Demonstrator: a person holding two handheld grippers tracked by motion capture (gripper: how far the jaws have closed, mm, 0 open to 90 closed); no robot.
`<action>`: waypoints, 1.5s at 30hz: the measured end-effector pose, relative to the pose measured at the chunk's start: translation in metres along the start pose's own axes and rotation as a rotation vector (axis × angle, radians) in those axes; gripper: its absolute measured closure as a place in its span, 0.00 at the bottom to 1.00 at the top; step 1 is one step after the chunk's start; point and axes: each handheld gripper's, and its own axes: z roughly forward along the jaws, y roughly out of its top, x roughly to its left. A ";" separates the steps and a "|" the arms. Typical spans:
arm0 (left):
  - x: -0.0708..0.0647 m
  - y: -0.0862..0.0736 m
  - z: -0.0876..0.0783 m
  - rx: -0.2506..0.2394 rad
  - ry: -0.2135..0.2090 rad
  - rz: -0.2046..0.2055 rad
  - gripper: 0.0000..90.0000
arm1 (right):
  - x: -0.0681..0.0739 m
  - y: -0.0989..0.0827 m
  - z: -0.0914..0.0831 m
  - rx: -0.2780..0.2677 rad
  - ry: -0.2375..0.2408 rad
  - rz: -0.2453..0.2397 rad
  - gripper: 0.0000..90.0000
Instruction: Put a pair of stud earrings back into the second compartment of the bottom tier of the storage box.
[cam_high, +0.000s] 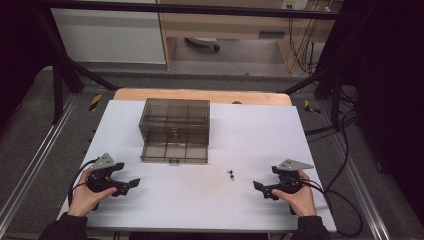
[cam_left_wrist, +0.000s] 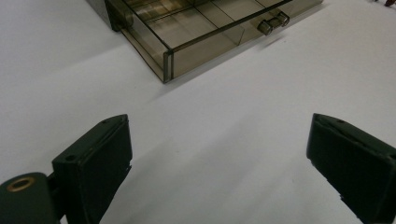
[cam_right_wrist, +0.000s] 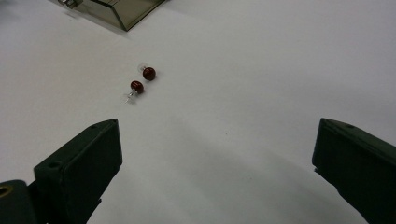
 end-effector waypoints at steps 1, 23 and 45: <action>0.000 0.000 0.000 0.000 -0.002 -0.001 0.07 | 0.001 0.001 0.001 -0.001 -0.001 -0.001 0.02; -0.001 0.000 0.000 0.006 -0.001 0.005 0.07 | 0.032 0.022 0.024 0.041 0.026 -0.041 0.03; -0.003 0.000 0.002 0.011 -0.004 0.006 0.07 | 0.052 0.039 0.060 0.080 0.015 -0.034 0.25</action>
